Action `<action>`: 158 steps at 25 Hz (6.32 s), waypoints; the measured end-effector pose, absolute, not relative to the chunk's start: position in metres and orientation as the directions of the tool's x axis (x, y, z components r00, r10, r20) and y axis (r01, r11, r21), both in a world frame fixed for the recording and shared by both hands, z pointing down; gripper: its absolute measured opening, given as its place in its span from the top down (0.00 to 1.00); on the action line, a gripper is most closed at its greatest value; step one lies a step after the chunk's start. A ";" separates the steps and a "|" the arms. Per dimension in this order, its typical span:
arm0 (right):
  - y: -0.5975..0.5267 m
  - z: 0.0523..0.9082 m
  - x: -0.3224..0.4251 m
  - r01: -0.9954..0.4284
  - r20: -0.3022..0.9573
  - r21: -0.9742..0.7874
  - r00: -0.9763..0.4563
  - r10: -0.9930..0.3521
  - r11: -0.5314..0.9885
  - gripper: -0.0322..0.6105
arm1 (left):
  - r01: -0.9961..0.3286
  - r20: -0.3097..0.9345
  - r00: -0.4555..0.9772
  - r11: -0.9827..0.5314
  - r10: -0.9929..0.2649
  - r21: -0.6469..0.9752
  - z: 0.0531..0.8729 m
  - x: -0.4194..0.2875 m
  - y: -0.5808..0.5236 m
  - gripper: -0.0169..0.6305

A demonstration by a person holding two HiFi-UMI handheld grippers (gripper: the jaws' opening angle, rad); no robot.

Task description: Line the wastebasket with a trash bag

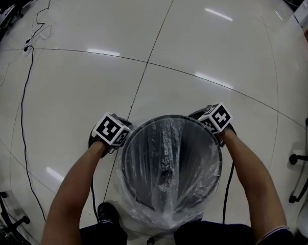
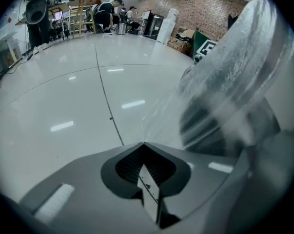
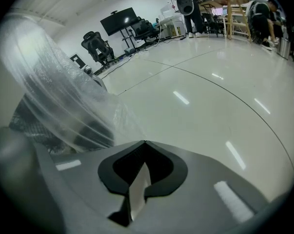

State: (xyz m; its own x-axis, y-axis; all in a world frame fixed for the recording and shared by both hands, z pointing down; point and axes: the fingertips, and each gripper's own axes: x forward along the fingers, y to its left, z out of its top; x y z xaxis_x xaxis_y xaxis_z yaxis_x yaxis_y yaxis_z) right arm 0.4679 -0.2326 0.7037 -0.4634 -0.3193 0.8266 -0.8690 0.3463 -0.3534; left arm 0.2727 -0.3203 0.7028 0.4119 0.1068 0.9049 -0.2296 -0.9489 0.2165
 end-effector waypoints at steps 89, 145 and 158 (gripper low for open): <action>-0.159 0.459 0.318 -0.853 0.830 -0.114 -0.364 -0.424 0.510 0.94 | -0.176 0.718 0.679 -0.983 -0.155 -0.046 0.422 0.234 -0.215 0.96; -0.192 0.623 0.298 -0.876 0.936 -0.247 -0.326 -0.133 0.414 0.94 | -0.257 0.750 0.652 -0.963 -0.110 0.082 0.462 0.223 -0.233 0.96; -0.198 0.588 0.298 -0.879 0.915 -0.255 -0.354 -0.192 0.402 0.82 | -0.240 0.735 0.668 -0.969 -0.114 0.067 0.450 0.225 -0.228 0.96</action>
State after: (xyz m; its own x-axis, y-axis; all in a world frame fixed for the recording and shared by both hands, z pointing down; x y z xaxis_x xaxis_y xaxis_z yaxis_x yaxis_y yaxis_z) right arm 0.2977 -0.1977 0.5878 -0.3538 -0.1923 0.9154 -0.8793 0.4021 -0.2553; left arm 0.2254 -0.2279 0.4502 0.6679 -0.1141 0.7354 -0.2397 -0.9685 0.0674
